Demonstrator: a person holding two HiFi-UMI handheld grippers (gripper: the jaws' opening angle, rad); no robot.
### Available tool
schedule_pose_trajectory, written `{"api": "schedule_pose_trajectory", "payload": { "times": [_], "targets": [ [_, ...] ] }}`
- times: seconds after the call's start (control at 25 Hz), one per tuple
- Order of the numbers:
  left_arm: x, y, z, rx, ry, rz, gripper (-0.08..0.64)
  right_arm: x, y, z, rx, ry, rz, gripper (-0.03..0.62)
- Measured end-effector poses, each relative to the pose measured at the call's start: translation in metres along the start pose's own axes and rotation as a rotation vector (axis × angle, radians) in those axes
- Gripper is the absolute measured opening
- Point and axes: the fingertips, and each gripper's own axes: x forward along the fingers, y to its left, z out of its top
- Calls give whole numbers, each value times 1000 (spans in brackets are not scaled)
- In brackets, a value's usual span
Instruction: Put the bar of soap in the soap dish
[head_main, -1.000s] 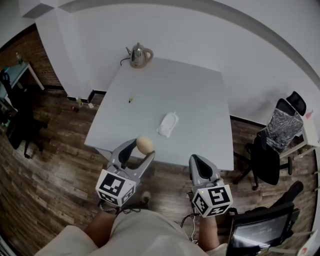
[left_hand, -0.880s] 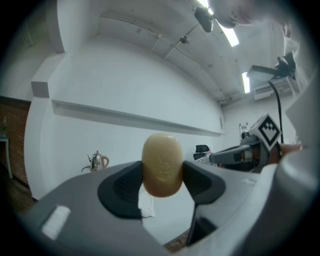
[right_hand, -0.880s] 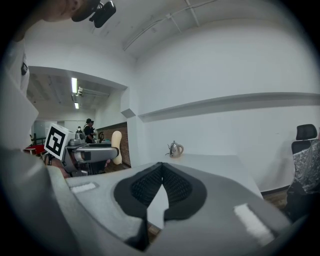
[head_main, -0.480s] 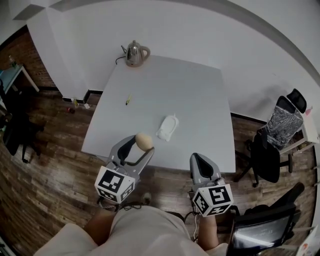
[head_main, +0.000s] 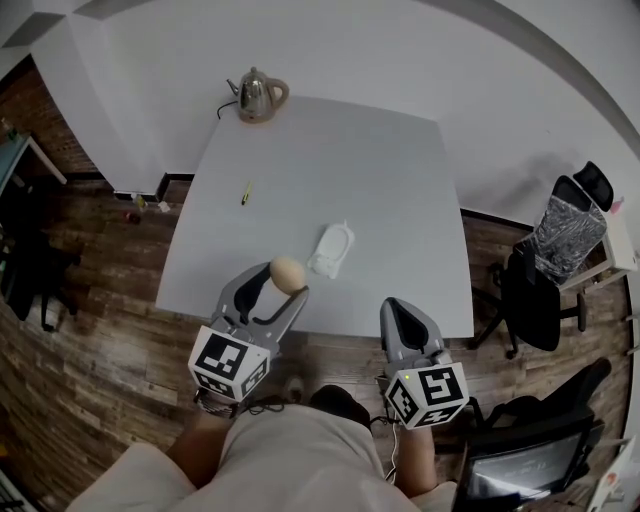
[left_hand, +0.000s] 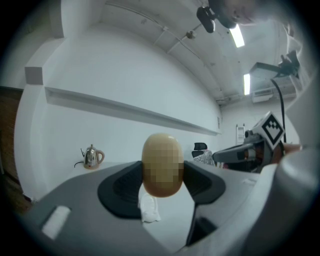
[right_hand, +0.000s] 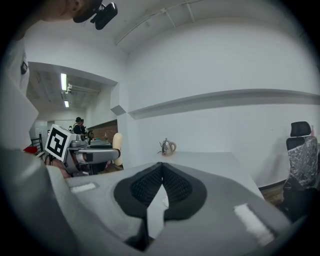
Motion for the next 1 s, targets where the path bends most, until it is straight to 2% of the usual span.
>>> {"api": "schedule_pose_trajectory", "payload": {
  "times": [1.0],
  "targets": [
    [21,-4,-11,-12,48,-59,267,7,-11,-7,13,33,-51,2]
  ]
}}
